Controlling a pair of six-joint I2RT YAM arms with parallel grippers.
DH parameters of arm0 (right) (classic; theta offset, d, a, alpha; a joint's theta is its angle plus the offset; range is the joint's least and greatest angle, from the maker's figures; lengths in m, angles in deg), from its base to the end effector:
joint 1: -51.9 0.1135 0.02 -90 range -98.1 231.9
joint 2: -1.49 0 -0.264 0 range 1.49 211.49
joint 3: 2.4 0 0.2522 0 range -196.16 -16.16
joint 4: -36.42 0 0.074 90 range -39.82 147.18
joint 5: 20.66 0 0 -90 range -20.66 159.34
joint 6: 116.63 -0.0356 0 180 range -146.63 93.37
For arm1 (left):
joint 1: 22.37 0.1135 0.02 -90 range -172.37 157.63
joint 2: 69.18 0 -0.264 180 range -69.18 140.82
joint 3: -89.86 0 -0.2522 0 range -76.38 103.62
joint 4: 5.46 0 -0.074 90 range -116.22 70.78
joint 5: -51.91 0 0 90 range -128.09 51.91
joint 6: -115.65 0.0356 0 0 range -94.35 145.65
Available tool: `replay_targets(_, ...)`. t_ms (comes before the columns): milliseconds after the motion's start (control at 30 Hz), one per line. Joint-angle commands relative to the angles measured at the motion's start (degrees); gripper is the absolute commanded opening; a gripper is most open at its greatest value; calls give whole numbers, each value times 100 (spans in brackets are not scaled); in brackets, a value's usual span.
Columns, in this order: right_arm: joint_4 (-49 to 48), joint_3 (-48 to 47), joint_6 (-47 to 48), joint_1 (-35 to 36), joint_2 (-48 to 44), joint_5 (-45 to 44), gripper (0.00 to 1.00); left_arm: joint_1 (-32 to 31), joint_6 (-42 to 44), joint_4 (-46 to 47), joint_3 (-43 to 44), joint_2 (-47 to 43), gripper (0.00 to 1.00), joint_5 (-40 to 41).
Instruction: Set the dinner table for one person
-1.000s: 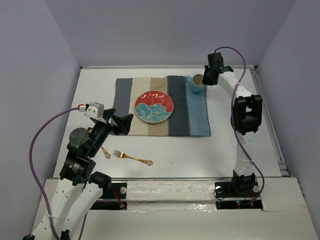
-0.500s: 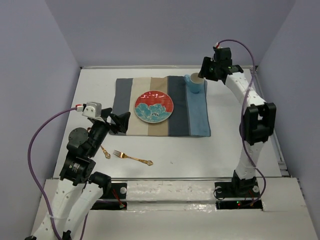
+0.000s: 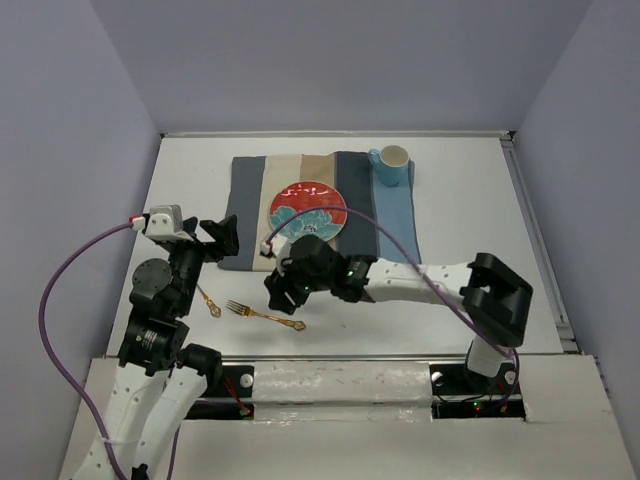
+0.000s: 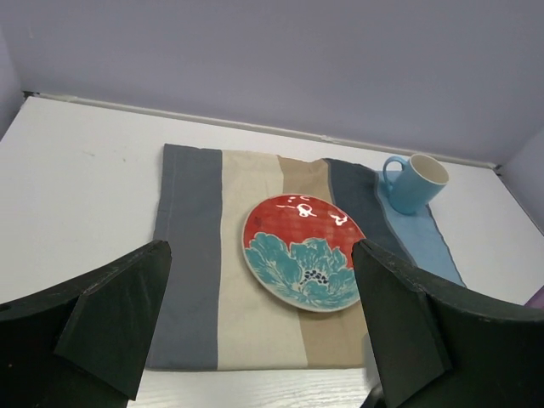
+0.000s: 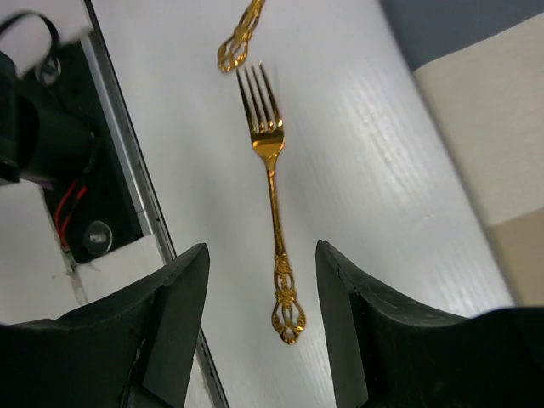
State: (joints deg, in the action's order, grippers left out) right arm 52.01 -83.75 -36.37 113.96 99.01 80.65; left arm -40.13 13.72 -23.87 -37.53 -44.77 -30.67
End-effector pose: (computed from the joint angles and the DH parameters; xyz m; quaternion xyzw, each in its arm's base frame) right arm 0.1763 0.3473 0.2477 -0.4263 0.7592 0.3537 0.3418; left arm 0.1058 -0.0290 0.3604 -0.0167 0.6445 -0.1553 0.7485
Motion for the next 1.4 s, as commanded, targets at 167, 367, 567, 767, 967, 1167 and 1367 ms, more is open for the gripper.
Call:
replay_targets(167, 353, -1282, 903, 851, 1576, -1287, 58, 203, -100, 139, 44, -41, 99, 269)
replay_targets(367, 608, -1616, 1123, 904, 2122, -1535, 54, 203, -100, 157, 44, -67, 99, 163)
replay_targets(567, 714, -1555, 1018, 1080, 2228, -1790, 48, 194, -100, 157, 44, -155, 99, 128)
replay_targets(767, 740, -1371, 772, 1203, 2325, -2106, 38, 176, -108, 166, 61, -129, 99, 128)
replay_targets(967, 705, -1248, 675, 1203, 2360, -2247, 16, 203, -108, 183, 70, -85, 99, 163)
replay_targets(1167, 469, -1195, 456, 1203, 2246, -2168, 0, 203, -109, 174, 70, -85, 99, 128)
replay_targets(1367, 108, -915, 219, 1203, 1571, -2563, 0, 203, -126, 139, 87, -111, 99, 233)
